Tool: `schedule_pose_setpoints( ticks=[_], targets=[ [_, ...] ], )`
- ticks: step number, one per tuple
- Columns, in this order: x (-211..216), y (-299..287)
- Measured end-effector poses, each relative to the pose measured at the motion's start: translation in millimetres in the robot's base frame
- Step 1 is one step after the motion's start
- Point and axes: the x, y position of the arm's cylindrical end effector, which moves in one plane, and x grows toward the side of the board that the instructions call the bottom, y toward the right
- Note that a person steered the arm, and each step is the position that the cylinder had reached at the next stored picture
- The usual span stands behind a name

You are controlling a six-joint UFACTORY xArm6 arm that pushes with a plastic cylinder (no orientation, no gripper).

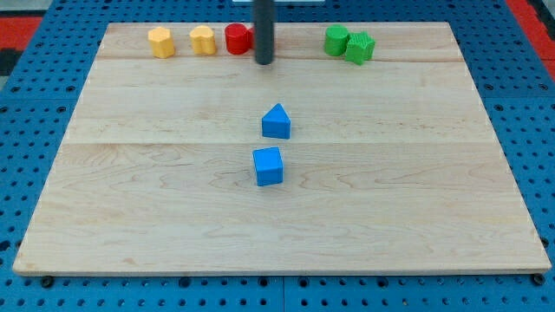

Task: Push the yellow hexagon to the left side of the yellow heart

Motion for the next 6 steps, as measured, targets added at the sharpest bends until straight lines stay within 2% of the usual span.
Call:
schedule_pose_setpoints(
  ticks=[1, 3, 6],
  targets=[
    [0.0, -86.7],
    [-0.9, -205.4],
    [-29.3, -197.2]
  ],
)
